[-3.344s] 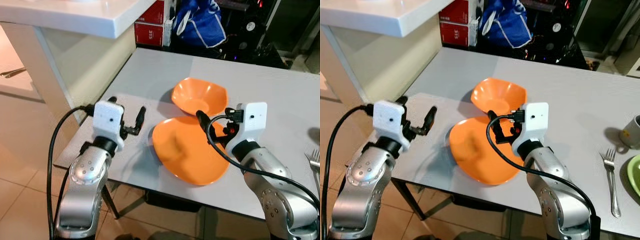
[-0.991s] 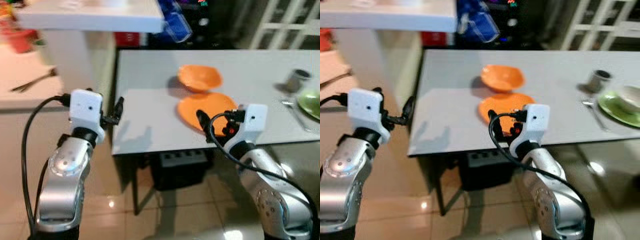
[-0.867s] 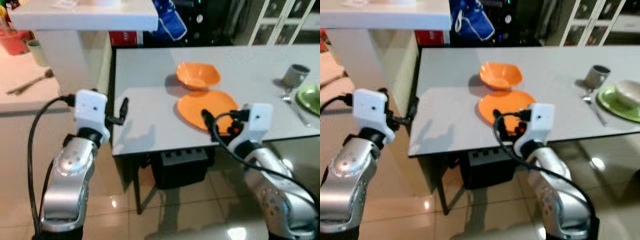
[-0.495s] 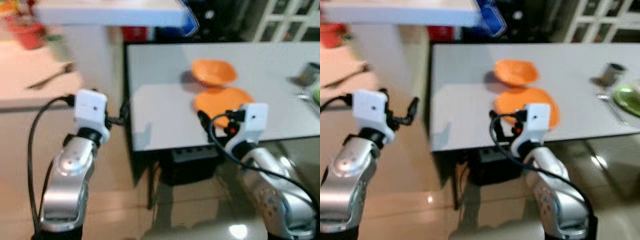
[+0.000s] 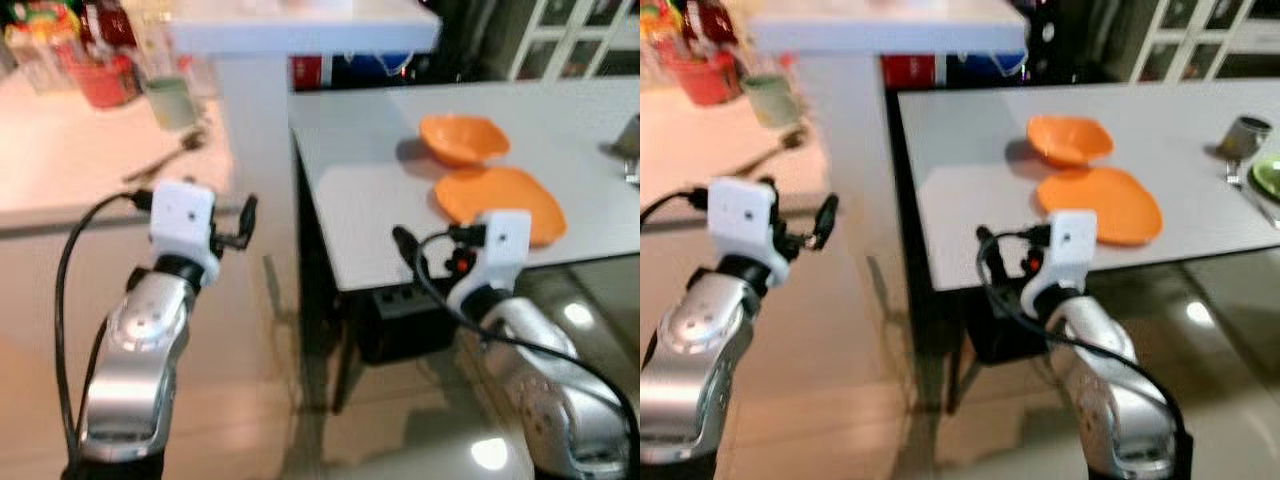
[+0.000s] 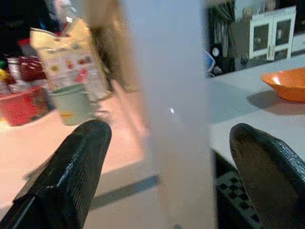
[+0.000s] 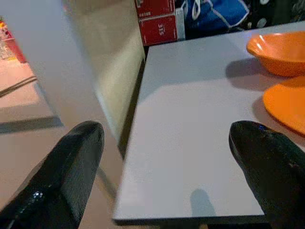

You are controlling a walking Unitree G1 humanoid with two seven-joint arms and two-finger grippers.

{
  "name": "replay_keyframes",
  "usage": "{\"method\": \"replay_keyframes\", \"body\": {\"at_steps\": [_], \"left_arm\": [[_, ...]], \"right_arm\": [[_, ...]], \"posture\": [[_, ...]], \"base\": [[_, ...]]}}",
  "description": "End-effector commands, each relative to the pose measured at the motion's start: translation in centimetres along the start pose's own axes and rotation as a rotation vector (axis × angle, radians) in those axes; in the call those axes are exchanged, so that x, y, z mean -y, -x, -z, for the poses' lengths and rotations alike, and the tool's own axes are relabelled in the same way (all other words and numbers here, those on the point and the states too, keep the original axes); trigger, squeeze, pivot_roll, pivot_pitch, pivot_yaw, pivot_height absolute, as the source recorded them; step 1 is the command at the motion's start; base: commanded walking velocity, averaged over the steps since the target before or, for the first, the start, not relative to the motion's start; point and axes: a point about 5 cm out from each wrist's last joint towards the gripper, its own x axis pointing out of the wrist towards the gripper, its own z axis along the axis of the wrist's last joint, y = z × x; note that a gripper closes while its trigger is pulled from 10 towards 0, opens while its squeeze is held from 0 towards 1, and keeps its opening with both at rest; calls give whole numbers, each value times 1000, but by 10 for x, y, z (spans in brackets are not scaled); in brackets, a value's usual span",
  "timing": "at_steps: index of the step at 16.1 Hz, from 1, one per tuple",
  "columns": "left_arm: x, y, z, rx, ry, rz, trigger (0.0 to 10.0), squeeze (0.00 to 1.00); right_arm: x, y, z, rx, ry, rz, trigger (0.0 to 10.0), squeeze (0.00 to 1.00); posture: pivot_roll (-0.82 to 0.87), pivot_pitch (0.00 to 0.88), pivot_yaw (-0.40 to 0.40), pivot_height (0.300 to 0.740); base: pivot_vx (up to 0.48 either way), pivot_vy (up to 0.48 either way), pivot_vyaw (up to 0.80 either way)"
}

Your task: Setting the table

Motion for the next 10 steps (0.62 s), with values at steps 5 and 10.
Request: {"method": "replay_keyframes", "body": {"at_steps": [5,10], "left_arm": [[-5,0,1,-6,-13,-10,10000,0],[-10,-3,-3,6,-27,-15,10000,0]], "right_arm": [[-6,-2,-1,7,-8,-23,10000,0],[-7,-2,-2,13,-15,-18,10000,0]], "posture": [[49,0,-13,740],[51,0,-9,740]], "base": [[0,480,-422],[0,480,-721]]}}
